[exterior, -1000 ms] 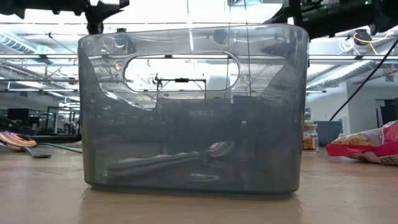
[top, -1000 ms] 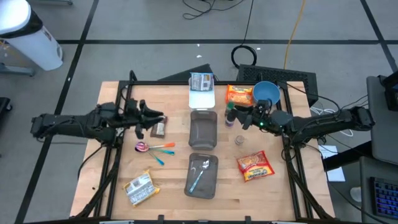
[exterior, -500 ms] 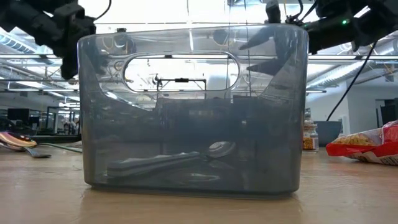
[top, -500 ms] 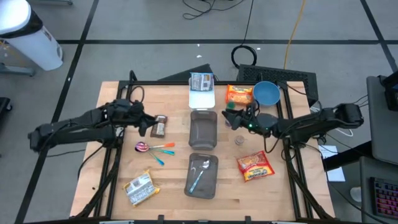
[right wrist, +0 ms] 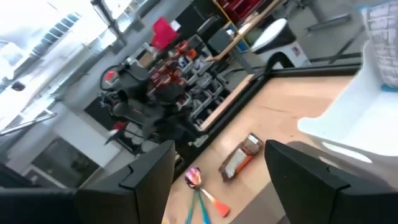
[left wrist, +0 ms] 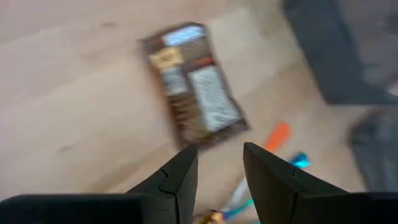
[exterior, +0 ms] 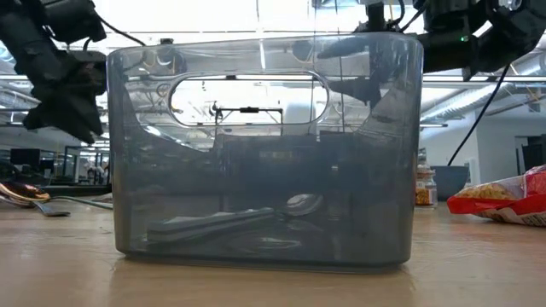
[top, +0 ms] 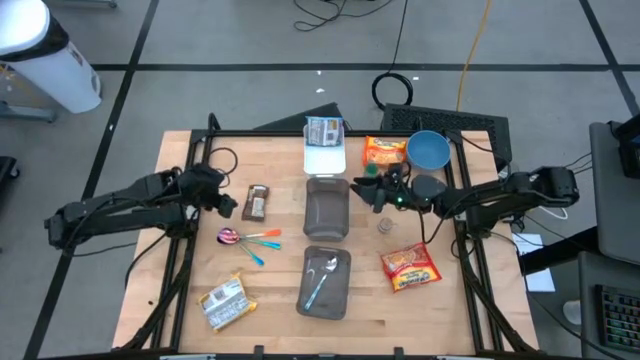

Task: Pick & Place Food Item
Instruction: Put the orange seasoning pack into the top black bin

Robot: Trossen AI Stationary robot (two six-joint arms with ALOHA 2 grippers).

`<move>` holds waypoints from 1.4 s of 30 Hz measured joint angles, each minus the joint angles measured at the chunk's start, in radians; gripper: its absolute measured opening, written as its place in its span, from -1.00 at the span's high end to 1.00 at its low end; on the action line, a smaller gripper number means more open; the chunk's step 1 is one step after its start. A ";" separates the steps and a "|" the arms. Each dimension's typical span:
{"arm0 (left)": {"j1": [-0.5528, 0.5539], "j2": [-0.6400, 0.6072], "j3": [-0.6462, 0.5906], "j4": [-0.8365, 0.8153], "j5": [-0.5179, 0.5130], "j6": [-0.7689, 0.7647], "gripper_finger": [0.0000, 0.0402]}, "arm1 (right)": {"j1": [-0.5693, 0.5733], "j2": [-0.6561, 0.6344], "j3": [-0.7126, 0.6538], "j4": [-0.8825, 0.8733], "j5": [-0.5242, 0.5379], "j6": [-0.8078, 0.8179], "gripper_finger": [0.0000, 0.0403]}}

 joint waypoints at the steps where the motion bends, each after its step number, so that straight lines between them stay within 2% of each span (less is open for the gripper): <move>1: 0.000 0.000 0.000 -0.013 -0.032 -0.013 0.32 | -0.006 0.000 0.000 0.003 -0.012 -0.001 -0.20; 3: 0.000 0.011 0.000 -0.035 -0.083 -0.024 0.32 | -0.018 0.000 0.000 0.002 -0.029 -0.015 -0.20; 6: 0.000 0.037 -0.004 -0.033 -0.093 -0.020 0.32 | -0.037 0.000 0.000 0.003 -0.069 -0.026 -0.20; 13: 0.000 0.166 -0.126 0.132 0.034 -0.038 0.32 | -0.062 0.000 0.000 0.004 -0.156 -0.017 -0.20; 21: 0.000 0.241 -0.194 0.302 0.062 -0.051 0.32 | -0.061 0.000 0.000 0.010 -0.156 0.014 -0.20; 32: 0.000 0.321 -0.195 0.314 0.034 0.001 0.32 | -0.061 0.000 0.000 0.009 -0.156 0.020 -0.20; 42: 0.000 0.404 -0.193 0.406 0.055 0.031 0.32 | -0.061 0.000 0.000 0.009 -0.155 0.016 -0.20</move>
